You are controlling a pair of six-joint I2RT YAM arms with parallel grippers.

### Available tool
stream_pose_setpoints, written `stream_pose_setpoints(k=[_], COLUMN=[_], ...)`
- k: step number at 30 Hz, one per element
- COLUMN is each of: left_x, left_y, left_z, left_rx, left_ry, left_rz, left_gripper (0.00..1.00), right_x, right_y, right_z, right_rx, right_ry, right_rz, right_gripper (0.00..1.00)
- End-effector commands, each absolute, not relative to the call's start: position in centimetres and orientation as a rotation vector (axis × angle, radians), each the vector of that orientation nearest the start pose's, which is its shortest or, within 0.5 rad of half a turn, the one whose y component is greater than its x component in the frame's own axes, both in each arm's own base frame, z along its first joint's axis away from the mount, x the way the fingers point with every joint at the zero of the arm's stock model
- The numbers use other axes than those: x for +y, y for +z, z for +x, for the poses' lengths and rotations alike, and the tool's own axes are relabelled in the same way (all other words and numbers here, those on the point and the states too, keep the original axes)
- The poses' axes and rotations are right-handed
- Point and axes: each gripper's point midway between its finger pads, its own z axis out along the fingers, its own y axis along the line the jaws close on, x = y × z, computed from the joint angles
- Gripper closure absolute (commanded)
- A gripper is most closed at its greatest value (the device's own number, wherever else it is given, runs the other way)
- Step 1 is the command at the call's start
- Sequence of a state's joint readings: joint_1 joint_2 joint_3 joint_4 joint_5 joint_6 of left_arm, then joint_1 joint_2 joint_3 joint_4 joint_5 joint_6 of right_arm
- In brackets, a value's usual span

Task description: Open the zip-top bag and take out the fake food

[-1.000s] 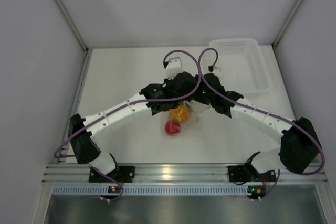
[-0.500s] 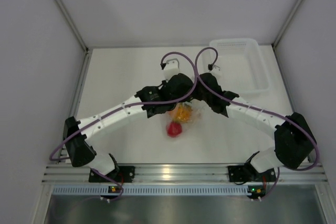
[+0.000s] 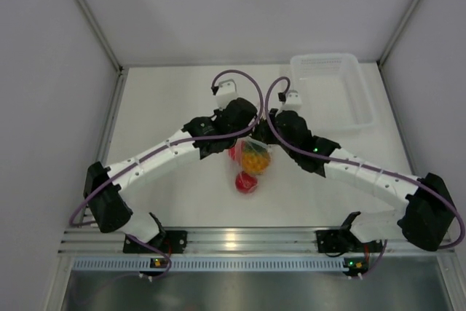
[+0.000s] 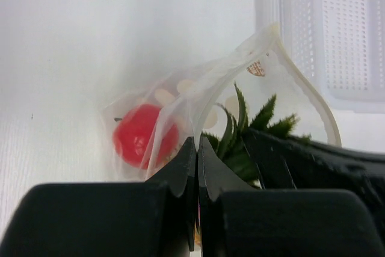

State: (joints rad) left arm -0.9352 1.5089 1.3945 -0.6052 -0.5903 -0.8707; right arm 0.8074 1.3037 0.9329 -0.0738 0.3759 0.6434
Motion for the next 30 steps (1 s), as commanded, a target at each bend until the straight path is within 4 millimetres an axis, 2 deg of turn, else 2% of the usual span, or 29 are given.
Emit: stream_pose_setpoints(k=[1, 2, 3, 5, 8, 12, 16, 17, 19, 25, 30], left_x=[-27.9, -27.5, -27.2, -27.3, -27.9, -28.7, -29.3, -29.5, -30.4, -31.2, -30.0], left_y=[25.8, 25.7, 25.4, 25.1, 24.5, 24.3, 25.2, 25.3, 25.6, 25.3, 24.6], left_z=[31.1, 31.2, 31.4, 31.5, 31.2, 30.3, 29.3, 29.0, 28.4, 28.0, 28.3], left_rx=[2.085, 2.084, 2.086, 2.099, 2.128, 2.162, 2.173, 2.176, 2.186, 2.207, 2.196], left_ry=[-0.415, -0.413, -0.404, -0.398, -0.411, -0.484, -0.548, -0.564, -0.609, -0.621, -0.543], left_rz=[-0.292, -0.307, -0.312, -0.292, -0.26, -0.24, -0.182, -0.163, -0.102, -0.014, -0.011], left_gripper=[1.0, 1.0, 1.0, 1.0, 1.0, 1.0, 1.0, 1.0, 1.0, 1.0, 1.0], right_x=[27.1, 27.3, 27.1, 27.0, 26.2, 25.8, 25.9, 26.1, 26.5, 27.6, 27.2], right_y=[23.2, 24.0, 23.8, 26.1, 28.3, 30.2, 32.3, 33.0, 33.2, 35.6, 37.9], right_z=[29.7, 28.8, 28.3, 27.6, 27.7, 28.5, 29.4, 29.6, 29.9, 30.3, 30.0], right_rx=[1.896, 1.874, 1.868, 1.792, 1.722, 1.679, 1.626, 1.593, 1.575, 1.505, 1.448], right_ry=[0.53, 0.551, 0.542, 0.595, 0.605, 0.558, 0.555, 0.573, 0.586, 0.647, 0.637], right_rz=[-0.085, -0.116, -0.136, -0.134, -0.107, -0.098, -0.065, -0.048, -0.043, -0.018, -0.051], right_gripper=[1.0, 1.0, 1.0, 1.0, 1.0, 1.0, 1.0, 1.0, 1.0, 1.0, 1.0])
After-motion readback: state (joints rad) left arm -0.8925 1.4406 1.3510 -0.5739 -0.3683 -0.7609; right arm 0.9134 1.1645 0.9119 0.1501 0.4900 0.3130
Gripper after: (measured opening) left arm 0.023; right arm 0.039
